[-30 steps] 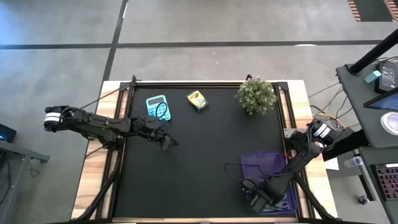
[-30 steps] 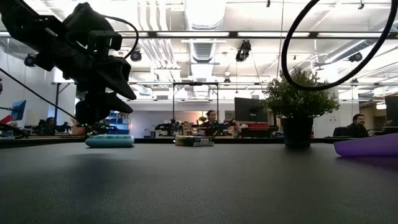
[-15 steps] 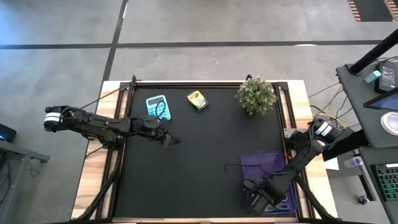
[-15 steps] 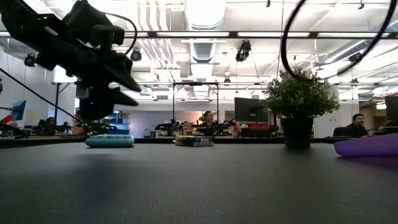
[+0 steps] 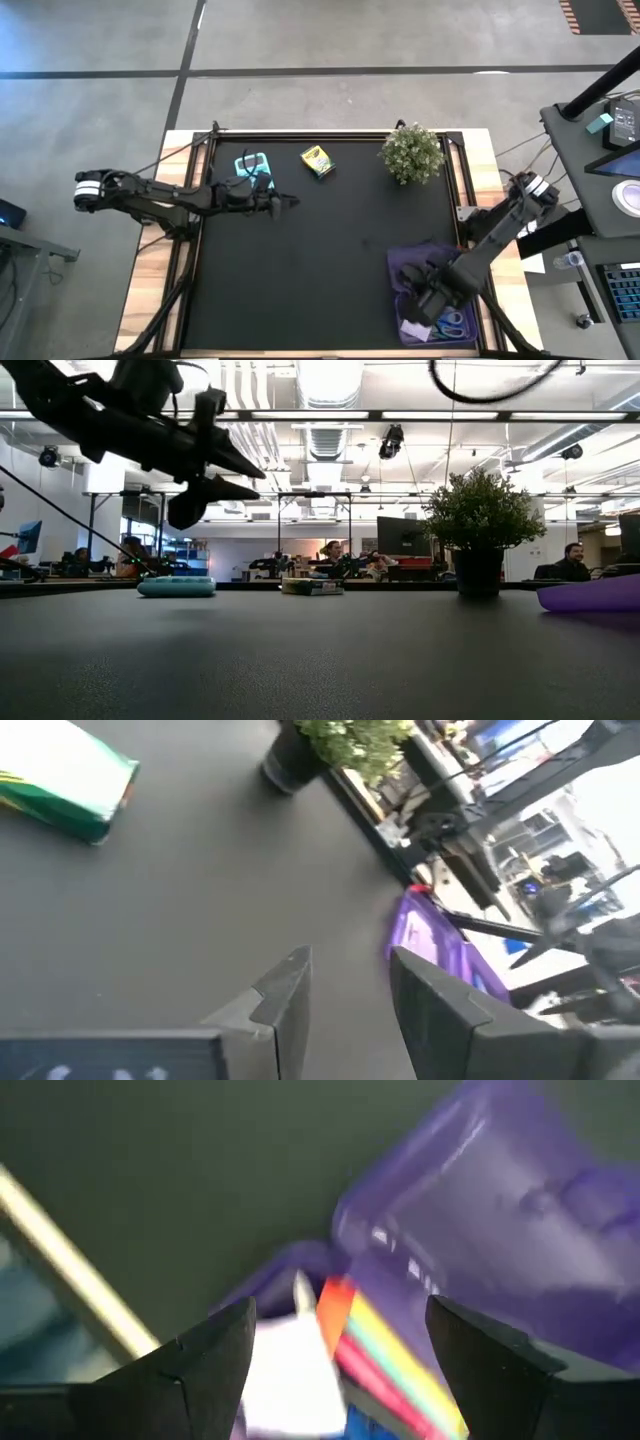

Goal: Pack school essentials
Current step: Put the crayon box into the supply box

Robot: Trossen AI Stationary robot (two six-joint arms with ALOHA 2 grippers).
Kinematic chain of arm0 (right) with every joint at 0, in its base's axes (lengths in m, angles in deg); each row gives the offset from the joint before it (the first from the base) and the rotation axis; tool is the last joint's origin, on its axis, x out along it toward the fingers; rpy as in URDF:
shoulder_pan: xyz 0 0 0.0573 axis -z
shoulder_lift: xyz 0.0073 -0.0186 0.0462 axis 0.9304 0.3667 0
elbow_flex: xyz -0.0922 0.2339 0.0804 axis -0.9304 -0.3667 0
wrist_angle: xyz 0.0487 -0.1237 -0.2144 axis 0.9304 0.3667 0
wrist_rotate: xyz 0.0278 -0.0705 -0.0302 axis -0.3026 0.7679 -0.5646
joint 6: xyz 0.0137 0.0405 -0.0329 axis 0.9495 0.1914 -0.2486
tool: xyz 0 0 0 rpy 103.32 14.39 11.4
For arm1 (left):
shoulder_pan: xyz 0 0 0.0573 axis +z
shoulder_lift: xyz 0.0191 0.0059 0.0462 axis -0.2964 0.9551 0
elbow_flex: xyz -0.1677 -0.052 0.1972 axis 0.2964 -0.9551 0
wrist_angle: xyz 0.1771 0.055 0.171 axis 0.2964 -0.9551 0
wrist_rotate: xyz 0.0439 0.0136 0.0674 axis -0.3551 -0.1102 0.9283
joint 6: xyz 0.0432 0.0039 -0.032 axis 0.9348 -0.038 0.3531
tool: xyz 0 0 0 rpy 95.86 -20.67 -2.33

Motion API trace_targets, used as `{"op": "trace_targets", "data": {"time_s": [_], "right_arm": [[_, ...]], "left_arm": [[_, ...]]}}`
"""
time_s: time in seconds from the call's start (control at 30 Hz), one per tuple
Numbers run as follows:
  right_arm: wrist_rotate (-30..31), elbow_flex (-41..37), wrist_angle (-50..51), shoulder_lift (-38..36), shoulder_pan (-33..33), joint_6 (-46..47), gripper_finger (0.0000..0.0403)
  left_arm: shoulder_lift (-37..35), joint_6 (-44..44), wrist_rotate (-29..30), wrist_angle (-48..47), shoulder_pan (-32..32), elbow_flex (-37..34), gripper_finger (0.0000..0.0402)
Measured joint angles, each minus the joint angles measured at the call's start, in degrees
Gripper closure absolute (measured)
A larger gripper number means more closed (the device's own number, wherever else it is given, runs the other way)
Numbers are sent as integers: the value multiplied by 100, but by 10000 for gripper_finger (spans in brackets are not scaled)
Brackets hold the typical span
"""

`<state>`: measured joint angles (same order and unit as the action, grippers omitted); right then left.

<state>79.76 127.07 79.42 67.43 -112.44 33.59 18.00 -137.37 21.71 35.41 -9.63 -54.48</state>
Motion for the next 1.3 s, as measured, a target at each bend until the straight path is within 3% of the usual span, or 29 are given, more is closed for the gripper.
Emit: {"op": "trace_targets", "data": {"time_s": [0.23, 0.57, 0.9, 1.13, 1.3], "right_arm": [[1329, -7, 232, -488, 859, -81, 124], [1532, -13, 226, -639, 2361, -806, 133], [1578, -13, 183, -635, 3141, -1062, 140], [1581, -15, 92, -635, 3353, -1298, 142], [1580, -20, 75, -635, 3389, -1318, 142]], "left_arm": [[1108, 1112, -2, -22, 313, 866, 283], [2678, 3674, 15, -202, 858, 2472, 283], [3812, 2984, 120, -1355, 1907, 3354, 283], [4067, 4326, -146, -1588, 2018, 3565, 283], [4283, 4625, -151, -2220, 2031, 3836, 283]]}}
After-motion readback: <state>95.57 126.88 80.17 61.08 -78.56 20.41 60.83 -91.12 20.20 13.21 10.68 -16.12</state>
